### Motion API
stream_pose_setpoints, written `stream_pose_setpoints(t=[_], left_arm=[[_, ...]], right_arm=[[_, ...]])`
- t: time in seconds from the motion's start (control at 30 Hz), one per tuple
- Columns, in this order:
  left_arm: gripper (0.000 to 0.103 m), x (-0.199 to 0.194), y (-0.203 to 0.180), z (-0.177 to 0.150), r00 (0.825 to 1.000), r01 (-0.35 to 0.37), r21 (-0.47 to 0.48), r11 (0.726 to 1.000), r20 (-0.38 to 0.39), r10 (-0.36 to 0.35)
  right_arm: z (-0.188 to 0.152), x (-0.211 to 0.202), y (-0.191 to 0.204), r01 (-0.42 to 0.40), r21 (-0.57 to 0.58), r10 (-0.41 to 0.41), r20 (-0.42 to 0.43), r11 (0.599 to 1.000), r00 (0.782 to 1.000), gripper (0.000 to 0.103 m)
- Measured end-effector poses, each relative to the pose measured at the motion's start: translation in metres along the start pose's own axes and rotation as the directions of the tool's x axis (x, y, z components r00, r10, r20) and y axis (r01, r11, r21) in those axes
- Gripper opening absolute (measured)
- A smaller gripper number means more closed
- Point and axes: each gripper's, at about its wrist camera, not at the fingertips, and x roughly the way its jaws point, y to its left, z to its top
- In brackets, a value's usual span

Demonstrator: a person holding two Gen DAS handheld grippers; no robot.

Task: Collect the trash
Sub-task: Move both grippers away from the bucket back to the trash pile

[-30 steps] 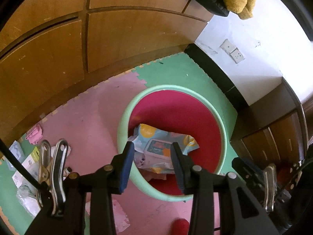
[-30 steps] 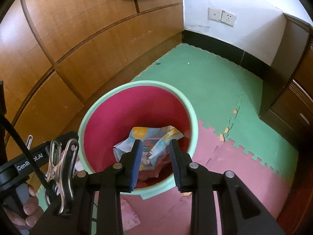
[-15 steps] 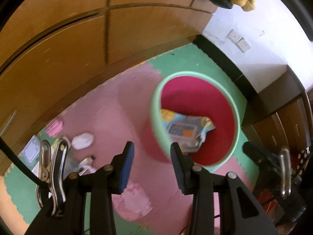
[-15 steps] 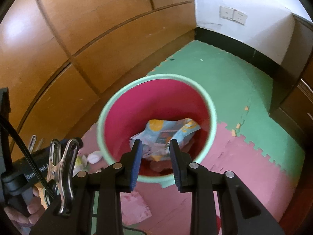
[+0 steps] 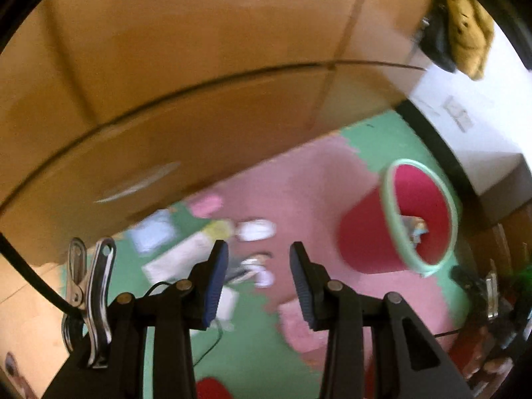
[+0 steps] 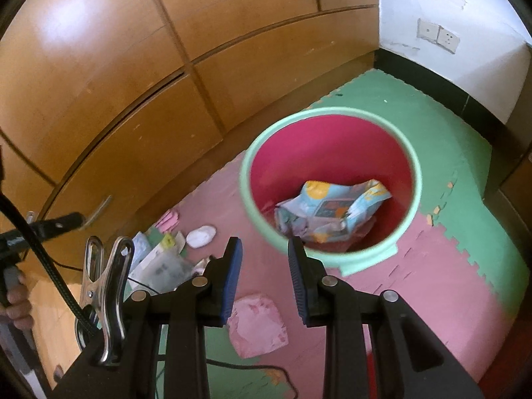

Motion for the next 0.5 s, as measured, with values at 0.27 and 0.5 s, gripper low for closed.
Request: stream_pose_setpoints(t=[0.27, 0.5], left_arm=[[0.04, -0.044, 0.099, -0.027, 0.98, -0.19, -0.097, 0.977, 0.034, 0.194], [0.04, -0.027, 0.136, -0.054, 0.98, -0.197, -0.179, 0.964, -0.035, 0.194]], right_arm=[[-0.037, 0.001, 0.018, -0.047, 0.022, 0.047, -0.025, 0.999, 0.999, 0.03], [-0.095, 0.037, 0.014, -0.036, 0.125, 0.048, -0.097, 0.991, 0.994, 0.03]])
